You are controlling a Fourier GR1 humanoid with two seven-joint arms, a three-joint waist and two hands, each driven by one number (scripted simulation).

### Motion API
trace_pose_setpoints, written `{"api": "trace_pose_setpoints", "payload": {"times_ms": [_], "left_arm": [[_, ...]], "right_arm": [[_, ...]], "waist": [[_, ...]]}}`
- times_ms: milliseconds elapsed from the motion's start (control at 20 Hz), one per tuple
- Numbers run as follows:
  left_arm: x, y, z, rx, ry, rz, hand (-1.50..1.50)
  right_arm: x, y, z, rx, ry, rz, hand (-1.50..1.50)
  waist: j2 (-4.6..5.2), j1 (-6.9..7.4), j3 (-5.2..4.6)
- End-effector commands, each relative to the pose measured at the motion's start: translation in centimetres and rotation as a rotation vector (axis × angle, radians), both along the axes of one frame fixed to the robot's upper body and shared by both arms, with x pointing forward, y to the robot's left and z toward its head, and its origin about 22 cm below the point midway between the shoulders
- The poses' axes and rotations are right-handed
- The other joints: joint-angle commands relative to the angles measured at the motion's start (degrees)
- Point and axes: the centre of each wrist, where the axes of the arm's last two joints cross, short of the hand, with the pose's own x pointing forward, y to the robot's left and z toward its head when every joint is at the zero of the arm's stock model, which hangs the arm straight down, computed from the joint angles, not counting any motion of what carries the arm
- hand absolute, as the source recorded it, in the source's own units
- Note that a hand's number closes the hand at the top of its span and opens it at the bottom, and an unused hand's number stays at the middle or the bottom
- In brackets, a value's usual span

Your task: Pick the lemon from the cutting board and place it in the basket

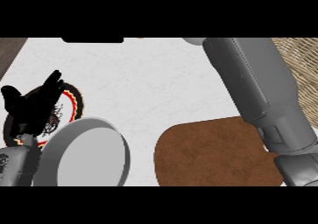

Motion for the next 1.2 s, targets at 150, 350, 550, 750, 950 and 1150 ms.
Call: {"api": "trace_pose_setpoints", "payload": {"times_ms": [150,350,550,750,950,1150], "left_arm": [[-0.4,0.9,0.6,0.01,-0.005,0.001,0.0],[-0.8,-0.3,-0.7,0.008,-0.009,-0.002,0.0],[-0.4,0.2,-0.6,-0.003,-0.001,0.035,0.0],[-1.8,0.7,0.2,0.019,-0.012,0.016,0.0],[0.2,-0.9,0.4,-0.013,-0.001,0.019,0.0],[-1.4,-0.4,-1.2,-0.006,-0.001,0.038,0.0]], "right_arm": [[2.5,-6.5,1.1,-0.017,0.07,-0.217,1.5],[2.7,-8.2,-0.9,-0.023,0.07,-0.278,1.5],[2.3,-13.0,-1.1,-0.018,0.083,-0.292,1.5],[2.5,-15.2,-3.6,-0.051,0.114,-0.313,1.5],[1.0,-18.5,-6.2,-0.019,0.067,-0.286,1.5],[0.3,-19.3,-9.4,0.007,0.057,-0.281,1.5]], "waist": [[0.11,0.24,0.01],[-0.09,-0.33,0.02],[-0.18,-0.92,0.04],[-0.14,-0.09,0.05],[-0.22,-1.02,0.06],[-0.25,-0.71,0.05]]}}
